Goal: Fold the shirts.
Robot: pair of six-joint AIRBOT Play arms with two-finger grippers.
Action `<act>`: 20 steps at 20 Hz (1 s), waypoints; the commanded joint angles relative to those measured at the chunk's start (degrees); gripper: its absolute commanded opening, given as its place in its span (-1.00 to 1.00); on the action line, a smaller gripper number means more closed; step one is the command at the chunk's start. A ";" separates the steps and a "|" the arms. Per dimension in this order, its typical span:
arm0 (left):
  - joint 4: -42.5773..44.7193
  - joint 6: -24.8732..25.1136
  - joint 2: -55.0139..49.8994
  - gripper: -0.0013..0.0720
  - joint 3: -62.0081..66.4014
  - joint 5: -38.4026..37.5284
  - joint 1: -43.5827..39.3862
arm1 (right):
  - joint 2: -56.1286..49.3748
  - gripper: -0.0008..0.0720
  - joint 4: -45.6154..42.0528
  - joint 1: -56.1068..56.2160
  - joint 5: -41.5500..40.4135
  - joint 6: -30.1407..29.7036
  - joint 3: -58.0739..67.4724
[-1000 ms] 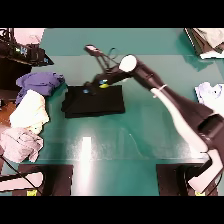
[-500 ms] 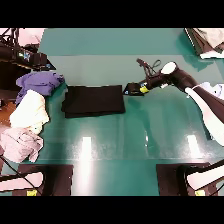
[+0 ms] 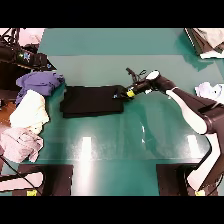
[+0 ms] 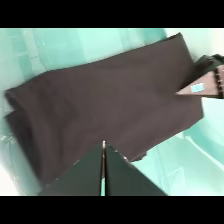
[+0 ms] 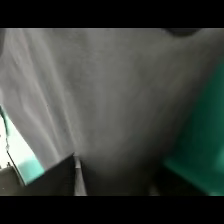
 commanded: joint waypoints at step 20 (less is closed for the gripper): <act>-0.35 -3.50 0.00 -0.90 0.00 11.32 -19.15 | 31.08 -0.93 -8.55 -48.63 -1.57 -5.44 -11.52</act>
